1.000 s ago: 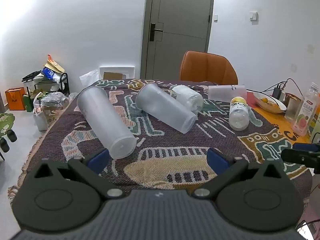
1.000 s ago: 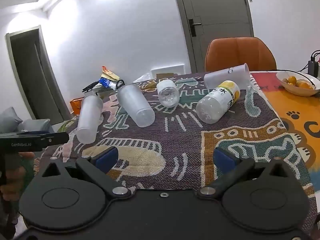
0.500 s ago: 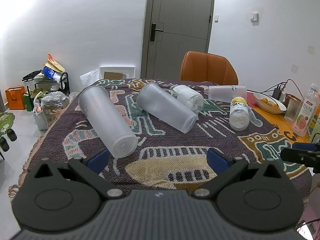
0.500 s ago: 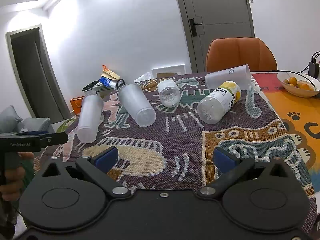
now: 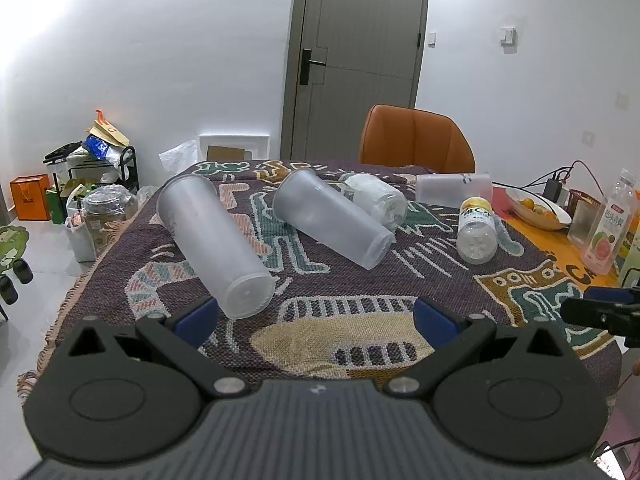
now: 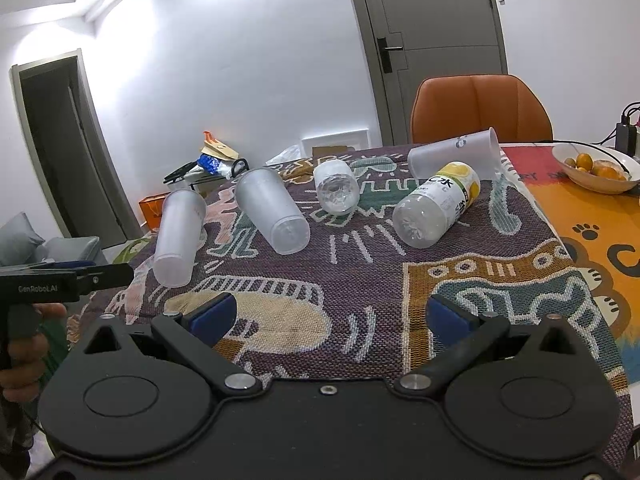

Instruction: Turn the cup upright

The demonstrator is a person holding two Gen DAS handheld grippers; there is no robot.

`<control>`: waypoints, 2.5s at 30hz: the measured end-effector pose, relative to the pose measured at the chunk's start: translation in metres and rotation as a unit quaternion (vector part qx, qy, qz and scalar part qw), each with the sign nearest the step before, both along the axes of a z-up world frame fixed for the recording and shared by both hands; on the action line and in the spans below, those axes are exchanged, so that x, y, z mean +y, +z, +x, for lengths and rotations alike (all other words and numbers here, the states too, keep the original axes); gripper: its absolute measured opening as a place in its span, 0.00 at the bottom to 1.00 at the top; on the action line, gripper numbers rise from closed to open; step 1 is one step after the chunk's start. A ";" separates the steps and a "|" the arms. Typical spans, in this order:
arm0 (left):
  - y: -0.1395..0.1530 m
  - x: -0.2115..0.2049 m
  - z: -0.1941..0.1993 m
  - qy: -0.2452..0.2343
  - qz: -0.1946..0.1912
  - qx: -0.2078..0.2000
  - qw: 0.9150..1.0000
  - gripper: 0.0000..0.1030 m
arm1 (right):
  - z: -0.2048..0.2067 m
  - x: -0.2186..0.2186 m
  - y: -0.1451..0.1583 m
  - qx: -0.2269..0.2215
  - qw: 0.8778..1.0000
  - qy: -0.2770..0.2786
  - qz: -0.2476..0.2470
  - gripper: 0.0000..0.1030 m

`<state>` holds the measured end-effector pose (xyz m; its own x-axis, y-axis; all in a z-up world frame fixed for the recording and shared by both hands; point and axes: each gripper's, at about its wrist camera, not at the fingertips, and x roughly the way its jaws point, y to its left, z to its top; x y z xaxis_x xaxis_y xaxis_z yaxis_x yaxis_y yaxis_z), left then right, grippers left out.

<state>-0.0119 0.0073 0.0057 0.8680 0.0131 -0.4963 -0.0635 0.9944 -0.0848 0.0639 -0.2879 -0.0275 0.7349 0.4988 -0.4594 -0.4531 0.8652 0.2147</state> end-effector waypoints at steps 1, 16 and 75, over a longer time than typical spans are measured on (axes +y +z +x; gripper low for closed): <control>0.000 0.000 0.000 0.000 0.000 0.000 1.000 1.00 | 0.000 0.000 0.001 -0.001 1.000 0.000 -0.001 1.00; 0.007 -0.004 0.000 -0.005 0.007 -0.006 1.000 1.00 | -0.003 -0.004 0.004 -0.007 1.000 -0.004 -0.001 1.00; 0.036 -0.021 0.180 -0.058 -0.018 0.058 0.996 0.98 | 0.131 -0.018 -0.005 0.038 0.997 -0.050 0.053 1.00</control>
<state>0.1680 -0.0140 0.0416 0.7993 -0.1034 -0.5919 0.0394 0.9920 -0.1202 0.1950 -0.3054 -0.0327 0.7485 0.4738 -0.4640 -0.3457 0.8759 0.3367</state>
